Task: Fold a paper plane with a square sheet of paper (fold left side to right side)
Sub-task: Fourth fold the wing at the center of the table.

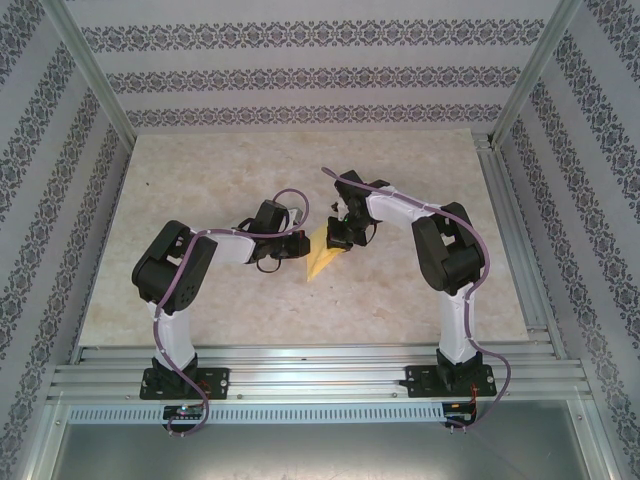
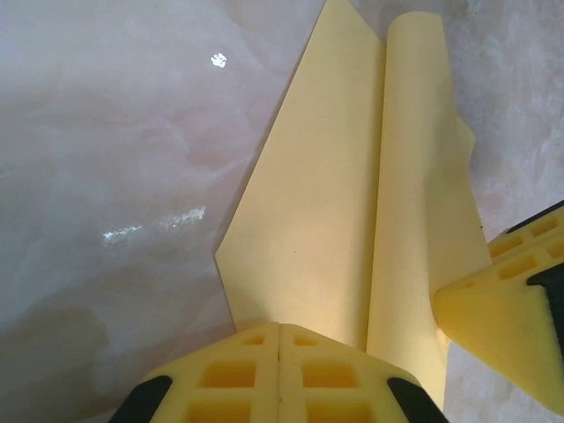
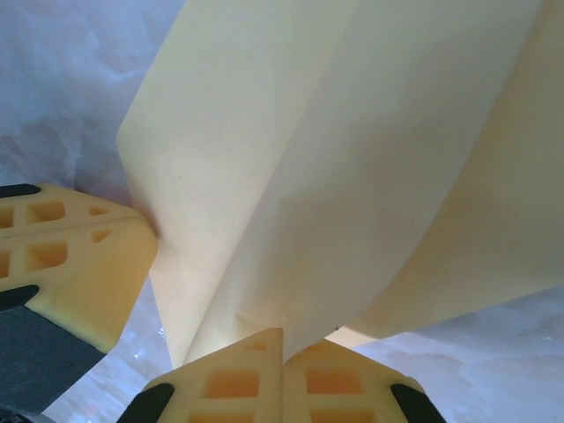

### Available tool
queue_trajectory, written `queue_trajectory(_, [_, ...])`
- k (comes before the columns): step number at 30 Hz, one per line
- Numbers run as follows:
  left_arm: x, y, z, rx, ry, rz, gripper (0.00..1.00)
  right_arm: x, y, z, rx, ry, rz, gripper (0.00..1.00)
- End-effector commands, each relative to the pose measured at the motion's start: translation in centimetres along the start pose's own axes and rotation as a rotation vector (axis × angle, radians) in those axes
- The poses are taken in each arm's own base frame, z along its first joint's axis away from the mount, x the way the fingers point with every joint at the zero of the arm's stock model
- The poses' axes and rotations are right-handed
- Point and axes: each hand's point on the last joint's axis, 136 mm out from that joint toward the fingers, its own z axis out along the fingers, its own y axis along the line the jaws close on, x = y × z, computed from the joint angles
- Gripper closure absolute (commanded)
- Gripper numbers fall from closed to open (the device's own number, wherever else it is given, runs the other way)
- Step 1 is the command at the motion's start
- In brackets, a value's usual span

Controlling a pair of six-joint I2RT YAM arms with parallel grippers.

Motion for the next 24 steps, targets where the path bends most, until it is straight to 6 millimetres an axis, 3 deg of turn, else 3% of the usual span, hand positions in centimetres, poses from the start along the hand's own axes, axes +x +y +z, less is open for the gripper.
queue_trajectory(1, [1.9,2.4,1.0,-0.096,0.050,-0.006,0.95,-0.1,-0.6,0.0,0.020,-0.014,-0.010,1.00])
queue_trajectory(24, [2.0,2.4,0.9,-0.095,0.051,-0.008,0.95,-0.7,-1.8,0.9,0.076,-0.011,-0.016,1.00])
